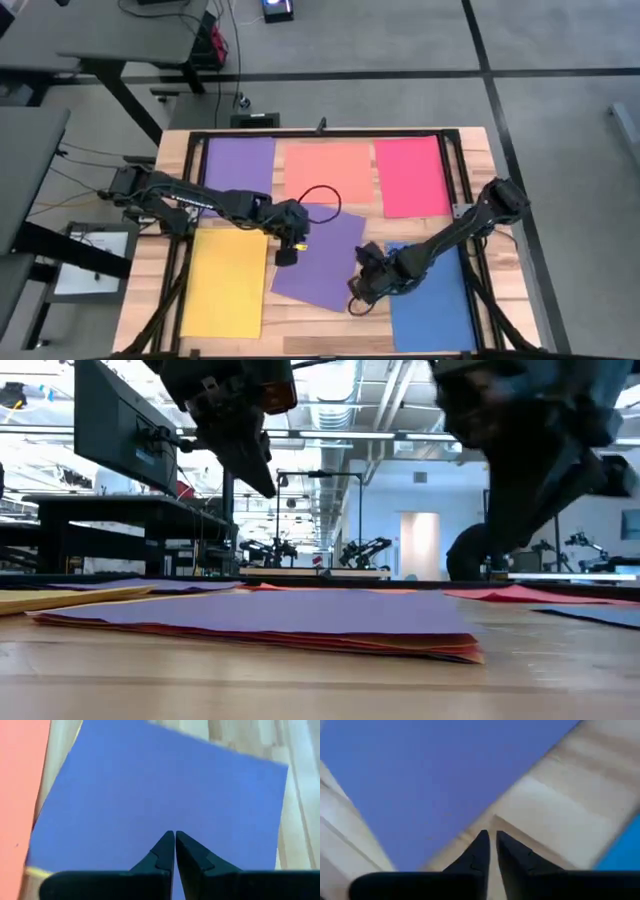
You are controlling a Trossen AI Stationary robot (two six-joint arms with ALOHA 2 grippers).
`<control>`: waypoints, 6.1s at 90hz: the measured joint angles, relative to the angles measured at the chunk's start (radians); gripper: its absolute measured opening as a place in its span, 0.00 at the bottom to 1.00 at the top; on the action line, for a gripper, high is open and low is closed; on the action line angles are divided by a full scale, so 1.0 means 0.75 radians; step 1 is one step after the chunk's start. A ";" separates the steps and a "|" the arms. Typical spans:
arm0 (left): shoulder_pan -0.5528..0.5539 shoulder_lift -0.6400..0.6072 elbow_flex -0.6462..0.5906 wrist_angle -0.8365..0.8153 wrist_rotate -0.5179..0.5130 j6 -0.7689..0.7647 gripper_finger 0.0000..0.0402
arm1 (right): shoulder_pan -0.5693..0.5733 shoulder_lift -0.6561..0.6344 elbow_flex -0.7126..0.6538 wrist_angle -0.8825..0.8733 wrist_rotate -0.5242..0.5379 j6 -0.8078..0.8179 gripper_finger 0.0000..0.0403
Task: Organize paper
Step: Stack the purple paper on top of the other purple paper
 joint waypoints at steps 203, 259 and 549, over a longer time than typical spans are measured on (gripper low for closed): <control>-0.010 0.312 -0.295 0.574 0.158 -0.136 0.00 | -0.170 0.022 -0.346 0.825 0.019 0.315 0.43; -0.007 -0.062 0.039 -0.281 -0.003 0.091 0.00 | -0.287 -0.227 -0.295 0.603 0.004 -0.200 0.00; 0.048 -1.417 0.306 -1.302 -0.420 -0.161 0.00 | -0.916 1.170 1.529 0.776 0.142 -0.497 0.27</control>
